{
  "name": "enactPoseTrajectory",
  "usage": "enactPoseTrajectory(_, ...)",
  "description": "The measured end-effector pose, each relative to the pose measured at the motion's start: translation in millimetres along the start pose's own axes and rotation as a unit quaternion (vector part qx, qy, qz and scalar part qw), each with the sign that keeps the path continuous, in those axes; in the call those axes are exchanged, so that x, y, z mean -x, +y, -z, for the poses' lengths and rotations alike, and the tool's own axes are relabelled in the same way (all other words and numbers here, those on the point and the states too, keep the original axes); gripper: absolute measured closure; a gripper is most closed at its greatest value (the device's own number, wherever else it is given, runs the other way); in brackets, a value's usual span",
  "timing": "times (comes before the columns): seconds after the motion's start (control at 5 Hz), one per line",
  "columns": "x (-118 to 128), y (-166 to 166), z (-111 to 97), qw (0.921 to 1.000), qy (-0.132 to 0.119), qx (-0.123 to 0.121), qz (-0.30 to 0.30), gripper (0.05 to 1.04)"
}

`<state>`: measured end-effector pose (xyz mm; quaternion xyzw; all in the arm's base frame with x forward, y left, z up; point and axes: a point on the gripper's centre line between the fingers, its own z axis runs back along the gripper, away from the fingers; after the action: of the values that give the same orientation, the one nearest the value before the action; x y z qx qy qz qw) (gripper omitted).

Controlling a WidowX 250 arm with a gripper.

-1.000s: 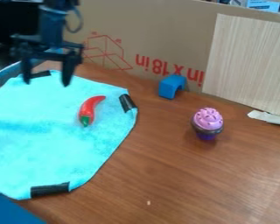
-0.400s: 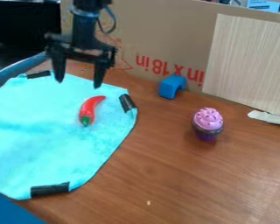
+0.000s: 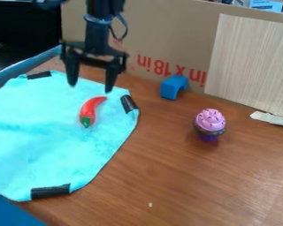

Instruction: Remove the red chili figure from the top of the cloth

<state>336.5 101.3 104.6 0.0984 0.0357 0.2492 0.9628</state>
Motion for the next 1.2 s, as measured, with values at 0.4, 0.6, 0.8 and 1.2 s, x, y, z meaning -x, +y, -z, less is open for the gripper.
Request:
enactPoseTrajectory(0.4,-8,-18,33,0.9984,0.044,-0.036,0.004,0.083)
enactPoseTrajectory(0.6,-10,-20,45,0.9968,0.06,-0.052,0.004,0.083)
enactPoseTrajectory(0.8,-10,-19,48,0.9962,0.066,-0.055,0.009,0.083)
enactPoseTrajectory(1.2,-17,0,48,0.9955,0.083,-0.046,0.001,0.083)
